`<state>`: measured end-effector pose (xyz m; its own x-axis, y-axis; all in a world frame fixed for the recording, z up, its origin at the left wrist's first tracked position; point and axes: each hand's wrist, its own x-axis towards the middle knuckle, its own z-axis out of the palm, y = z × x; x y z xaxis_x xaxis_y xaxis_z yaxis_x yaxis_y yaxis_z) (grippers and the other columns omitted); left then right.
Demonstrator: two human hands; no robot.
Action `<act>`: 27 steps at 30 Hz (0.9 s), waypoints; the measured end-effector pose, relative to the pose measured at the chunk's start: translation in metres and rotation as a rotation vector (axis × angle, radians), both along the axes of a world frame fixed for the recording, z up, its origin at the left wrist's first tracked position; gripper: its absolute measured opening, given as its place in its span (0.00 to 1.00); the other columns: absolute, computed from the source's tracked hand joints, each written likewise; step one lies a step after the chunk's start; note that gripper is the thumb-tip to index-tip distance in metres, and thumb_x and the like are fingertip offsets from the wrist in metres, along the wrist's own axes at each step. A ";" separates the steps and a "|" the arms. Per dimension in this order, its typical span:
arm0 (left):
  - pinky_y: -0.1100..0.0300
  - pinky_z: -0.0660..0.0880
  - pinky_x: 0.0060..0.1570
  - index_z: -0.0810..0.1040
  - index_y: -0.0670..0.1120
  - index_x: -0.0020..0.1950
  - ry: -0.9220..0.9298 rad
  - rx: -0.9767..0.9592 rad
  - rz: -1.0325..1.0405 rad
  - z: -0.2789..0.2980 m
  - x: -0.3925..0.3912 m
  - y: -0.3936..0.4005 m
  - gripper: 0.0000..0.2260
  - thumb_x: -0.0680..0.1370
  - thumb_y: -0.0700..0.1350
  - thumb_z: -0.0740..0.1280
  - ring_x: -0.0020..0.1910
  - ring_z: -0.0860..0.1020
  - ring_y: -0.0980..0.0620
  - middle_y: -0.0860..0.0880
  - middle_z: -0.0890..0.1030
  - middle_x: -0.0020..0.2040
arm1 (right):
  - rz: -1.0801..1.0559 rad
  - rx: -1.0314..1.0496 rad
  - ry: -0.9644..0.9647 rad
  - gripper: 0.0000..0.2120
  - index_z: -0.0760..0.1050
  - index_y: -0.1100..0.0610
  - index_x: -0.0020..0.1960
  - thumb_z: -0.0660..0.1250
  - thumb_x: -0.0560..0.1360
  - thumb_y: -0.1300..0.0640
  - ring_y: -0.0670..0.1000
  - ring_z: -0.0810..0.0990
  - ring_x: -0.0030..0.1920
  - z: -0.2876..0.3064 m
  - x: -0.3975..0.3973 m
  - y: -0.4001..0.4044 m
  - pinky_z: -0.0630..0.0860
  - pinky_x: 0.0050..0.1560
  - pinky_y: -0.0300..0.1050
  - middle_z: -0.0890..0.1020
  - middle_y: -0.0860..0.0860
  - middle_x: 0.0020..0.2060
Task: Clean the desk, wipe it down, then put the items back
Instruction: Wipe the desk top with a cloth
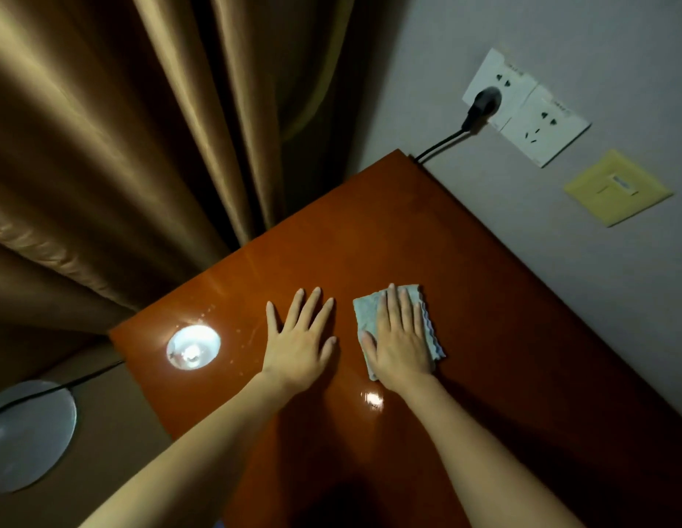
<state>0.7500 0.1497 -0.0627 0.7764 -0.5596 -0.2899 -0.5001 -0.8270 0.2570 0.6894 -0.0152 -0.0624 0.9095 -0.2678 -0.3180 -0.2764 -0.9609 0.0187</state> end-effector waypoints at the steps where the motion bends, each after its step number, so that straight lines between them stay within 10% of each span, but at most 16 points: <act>1: 0.43 0.26 0.66 0.42 0.56 0.77 -0.013 -0.008 -0.001 -0.003 0.005 -0.007 0.33 0.72 0.64 0.33 0.73 0.33 0.51 0.52 0.42 0.78 | -0.024 0.012 -0.018 0.37 0.45 0.62 0.74 0.34 0.76 0.35 0.58 0.50 0.76 -0.001 0.005 -0.004 0.46 0.75 0.58 0.54 0.60 0.75; 6: 0.40 0.29 0.68 0.43 0.58 0.76 -0.084 -0.004 -0.032 -0.010 0.032 -0.032 0.30 0.75 0.64 0.36 0.75 0.36 0.50 0.52 0.45 0.78 | -0.110 -0.015 0.011 0.40 0.30 0.56 0.74 0.30 0.72 0.31 0.59 0.36 0.76 0.000 0.041 -0.036 0.34 0.69 0.65 0.37 0.55 0.76; 27: 0.42 0.32 0.70 0.50 0.59 0.76 -0.170 -0.098 0.069 -0.017 0.140 -0.107 0.30 0.74 0.64 0.42 0.76 0.42 0.52 0.54 0.50 0.78 | -0.012 -0.006 -0.107 0.28 0.36 0.54 0.77 0.41 0.82 0.46 0.57 0.37 0.76 -0.007 0.233 -0.132 0.36 0.73 0.60 0.41 0.53 0.77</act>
<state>0.8899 0.0431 -0.0801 0.8467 -0.5229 -0.0983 -0.4864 -0.8356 0.2552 0.9220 -0.1468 -0.0690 0.9350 -0.2801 -0.2176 -0.2882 -0.9575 -0.0059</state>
